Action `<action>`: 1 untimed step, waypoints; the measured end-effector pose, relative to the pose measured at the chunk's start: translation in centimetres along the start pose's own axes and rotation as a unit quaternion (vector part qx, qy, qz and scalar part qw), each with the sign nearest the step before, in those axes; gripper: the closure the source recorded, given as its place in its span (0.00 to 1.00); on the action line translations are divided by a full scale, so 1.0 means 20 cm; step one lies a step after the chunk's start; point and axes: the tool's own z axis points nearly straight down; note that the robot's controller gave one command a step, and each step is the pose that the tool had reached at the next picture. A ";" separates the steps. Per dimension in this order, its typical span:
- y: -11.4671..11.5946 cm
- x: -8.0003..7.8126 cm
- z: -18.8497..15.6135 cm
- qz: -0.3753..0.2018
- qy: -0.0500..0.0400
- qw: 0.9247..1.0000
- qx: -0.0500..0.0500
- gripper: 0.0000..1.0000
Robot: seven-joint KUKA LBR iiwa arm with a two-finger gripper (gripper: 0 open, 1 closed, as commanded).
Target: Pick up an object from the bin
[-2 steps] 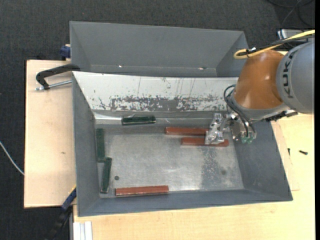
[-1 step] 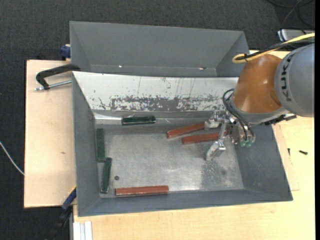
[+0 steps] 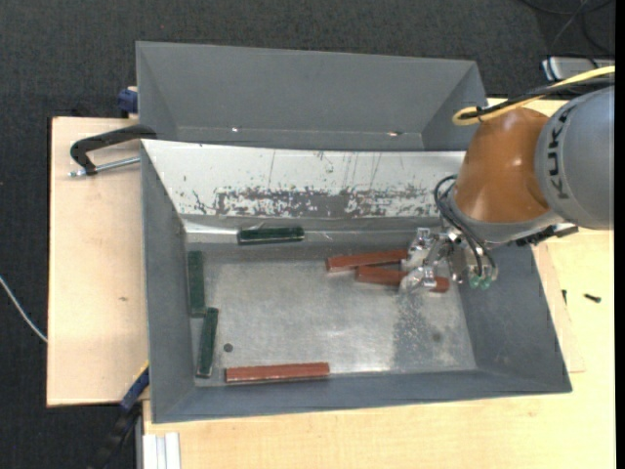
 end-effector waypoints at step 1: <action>0.00 0.00 0.00 0.000 0.000 1.000 0.000 1.00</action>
Offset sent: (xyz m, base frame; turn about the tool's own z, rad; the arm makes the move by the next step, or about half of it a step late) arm -0.0027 -0.0005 0.0601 0.0032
